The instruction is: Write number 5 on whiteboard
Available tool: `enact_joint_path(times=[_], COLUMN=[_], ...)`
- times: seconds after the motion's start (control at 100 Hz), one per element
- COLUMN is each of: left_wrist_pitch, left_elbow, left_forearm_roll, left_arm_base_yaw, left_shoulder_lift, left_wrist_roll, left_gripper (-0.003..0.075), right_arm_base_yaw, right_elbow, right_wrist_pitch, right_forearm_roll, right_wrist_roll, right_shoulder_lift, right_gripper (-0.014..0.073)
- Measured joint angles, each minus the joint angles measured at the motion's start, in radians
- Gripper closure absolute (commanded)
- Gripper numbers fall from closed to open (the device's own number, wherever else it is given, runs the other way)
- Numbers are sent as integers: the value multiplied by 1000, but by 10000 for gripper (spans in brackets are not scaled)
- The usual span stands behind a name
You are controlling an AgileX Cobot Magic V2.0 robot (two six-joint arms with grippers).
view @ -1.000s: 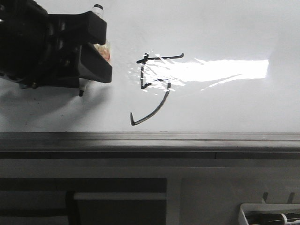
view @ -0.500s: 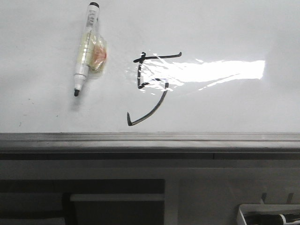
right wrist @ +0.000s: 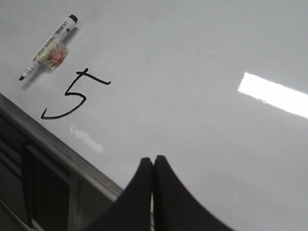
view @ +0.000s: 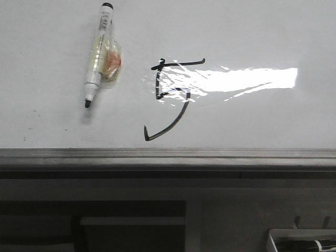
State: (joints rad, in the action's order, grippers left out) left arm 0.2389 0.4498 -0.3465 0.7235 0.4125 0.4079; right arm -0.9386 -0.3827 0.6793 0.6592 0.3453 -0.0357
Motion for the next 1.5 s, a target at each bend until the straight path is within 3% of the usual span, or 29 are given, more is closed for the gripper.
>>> enact_joint_path(times=[0.45, 0.53, 0.63, 0.83, 1.03, 1.2, 1.5], left_wrist_pitch=[2, -29, -89, -121, -75, 68, 83], left_elbow=[-45, -86, -182, -403, -455, -455, -455], left_forearm_roll=[2, 66, 152, 283, 249, 235, 266], left_arm_base_yaw=[0, -16, -82, -320, -496, -549, -578], left_shoulder_lift=[-22, -70, -165, -383, -418, -418, -418], left_wrist_roll=[2, 2, -30, -219, -292, -333, -342], left_gripper=[741, 741, 741, 741, 741, 741, 741], right_arm_base_yaw=[0, 0, 0, 0, 0, 0, 0], right_elbow=[0, 0, 0, 0, 2, 2, 4], right_wrist_pitch=[5, 5, 5, 5, 7, 7, 7], right_forearm_roll=[1, 1, 2, 2, 2, 2, 2], right_wrist_roll=[0, 0, 0, 0, 0, 0, 2], right_shoulder_lift=[0, 0, 0, 0, 0, 0, 0], right_gripper=[655, 655, 655, 655, 655, 655, 655])
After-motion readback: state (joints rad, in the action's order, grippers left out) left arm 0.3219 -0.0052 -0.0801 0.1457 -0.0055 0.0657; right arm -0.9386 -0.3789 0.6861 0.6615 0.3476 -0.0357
